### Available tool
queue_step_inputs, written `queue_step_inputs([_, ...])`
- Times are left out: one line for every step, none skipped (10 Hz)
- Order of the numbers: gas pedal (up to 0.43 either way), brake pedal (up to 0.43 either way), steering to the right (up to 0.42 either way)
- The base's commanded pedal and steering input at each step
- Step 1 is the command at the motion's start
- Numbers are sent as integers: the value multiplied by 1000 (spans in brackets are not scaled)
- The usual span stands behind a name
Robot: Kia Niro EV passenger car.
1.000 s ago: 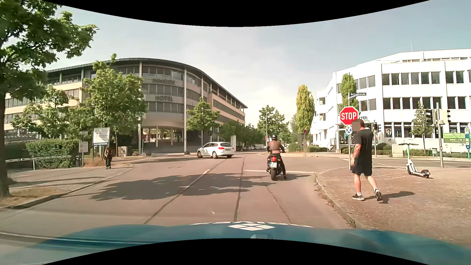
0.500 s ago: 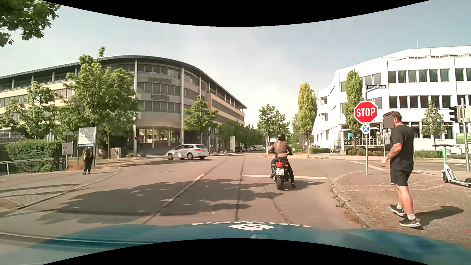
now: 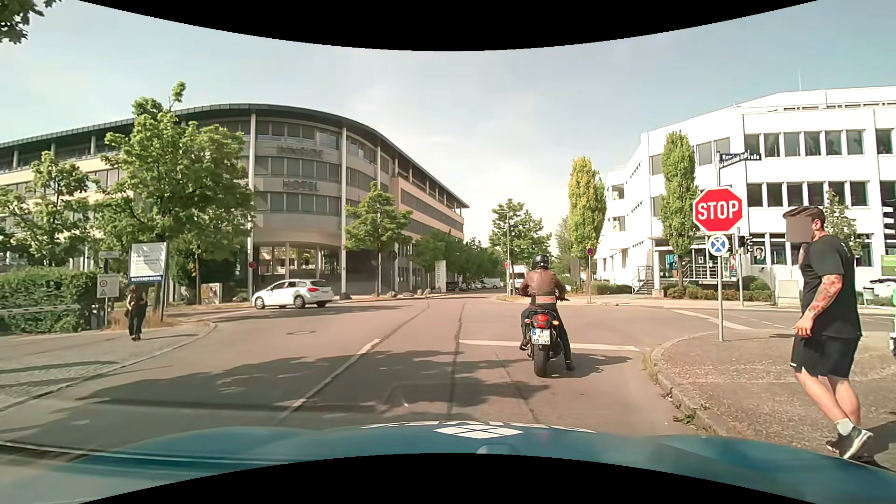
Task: Follow the waypoints while adhering to traffic rules and regulations
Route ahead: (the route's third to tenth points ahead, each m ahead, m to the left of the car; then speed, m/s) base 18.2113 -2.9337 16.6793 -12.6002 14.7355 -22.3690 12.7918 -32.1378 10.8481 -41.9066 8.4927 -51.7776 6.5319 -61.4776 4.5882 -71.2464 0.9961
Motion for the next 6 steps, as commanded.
queue_step_inputs([0, 274, 12])
queue_step_inputs([0, 280, 12])
queue_step_inputs([0, 274, 12])
queue_step_inputs([0, 250, 12])
queue_step_inputs([0, 244, 12])
queue_step_inputs([0, 244, 13])
